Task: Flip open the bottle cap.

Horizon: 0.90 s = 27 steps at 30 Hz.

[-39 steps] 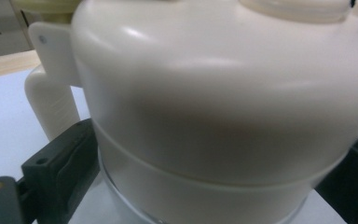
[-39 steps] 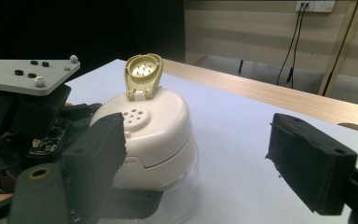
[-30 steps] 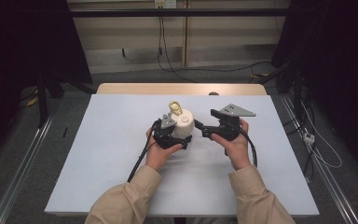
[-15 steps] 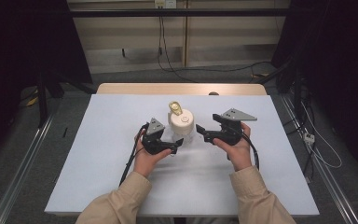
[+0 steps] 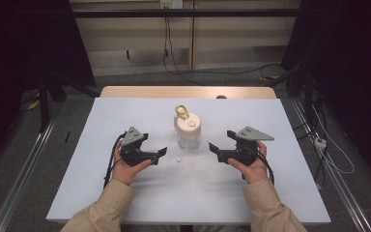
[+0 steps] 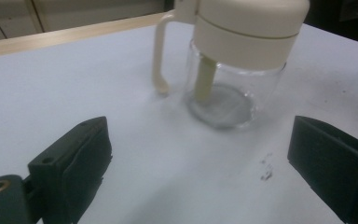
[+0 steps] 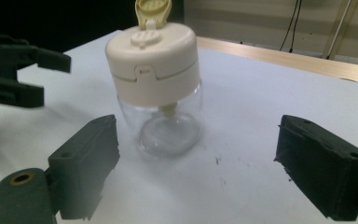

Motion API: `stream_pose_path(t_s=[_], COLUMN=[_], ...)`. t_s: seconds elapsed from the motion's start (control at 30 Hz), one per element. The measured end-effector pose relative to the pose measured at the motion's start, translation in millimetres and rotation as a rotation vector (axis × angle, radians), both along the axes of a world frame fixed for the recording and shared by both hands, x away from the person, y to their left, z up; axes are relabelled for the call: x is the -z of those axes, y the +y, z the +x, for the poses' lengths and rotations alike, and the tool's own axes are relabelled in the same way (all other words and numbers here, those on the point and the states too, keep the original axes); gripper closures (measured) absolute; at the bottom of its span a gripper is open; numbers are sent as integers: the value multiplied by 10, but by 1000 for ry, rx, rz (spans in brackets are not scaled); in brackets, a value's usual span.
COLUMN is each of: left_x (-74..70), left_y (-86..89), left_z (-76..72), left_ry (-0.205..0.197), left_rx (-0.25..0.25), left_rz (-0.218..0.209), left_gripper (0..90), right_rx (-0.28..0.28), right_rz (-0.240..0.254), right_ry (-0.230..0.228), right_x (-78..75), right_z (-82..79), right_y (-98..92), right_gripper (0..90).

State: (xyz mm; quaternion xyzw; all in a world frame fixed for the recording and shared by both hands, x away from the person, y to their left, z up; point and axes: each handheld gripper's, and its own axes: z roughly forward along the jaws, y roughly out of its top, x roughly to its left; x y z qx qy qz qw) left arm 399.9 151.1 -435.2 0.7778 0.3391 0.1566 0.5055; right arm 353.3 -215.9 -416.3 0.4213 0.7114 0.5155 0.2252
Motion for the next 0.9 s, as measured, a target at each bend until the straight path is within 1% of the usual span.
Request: stream_pose_path(t_s=[0.1,0.17,0.2,0.27,0.33,0.4,0.43,0.5,0.6,0.67,0.7,0.77,0.83,0.9], left_x=[-14,-37,-42,-37,-22,-14,-11,-8,-12,-7,-9,-10,-7,-9], left_y=[192,306,356,453,535,611,637,677,709,718,728,743,756,772], left_z=[-48,-96,-125,-184,-240,-288,-310,-347,-391,-406,-413,-426,-428,-427], left_ry=[8,5,3,6,5,5,6,4,1,1,-8,-6,-10,-7], left_rx=[-23,-32,-35,-34,-33,-35,-37,-41,-42,-35,-32,-34,-40,-47], left_rz=[-22,-31,-35,-32,-26,-30,-33,-35,-43,-31,-15,-26,-25,-36], left_gripper=[59,59,59,59,59,59,59,59,60,60,60,59,59,59], right_rx=[7,16,19,26,38,49,50,46,43,48,46,49,62,70], right_rz=[-3,6,2,-7,-4,8,9,-10,-7,-18,-23,-25,-10,-6], right_ry=[4,5,4,2,1,-3,-6,-8,-7,1,3,9,7,11], right_x=[28,50,59,81,104,134,146,157,173,207,221,240,247,254], right_z=[-99,-168,-204,-274,-345,-423,-460,-532,-627,-669,-682,-691,-691,-686], right_y=[-59,-108,-135,-189,-243,-289,-307,-339,-379,-397,-407,-433,-453,-458], right_gripper=[128,127,127,127,127,127,127,127,127,128,128,128,128,128])
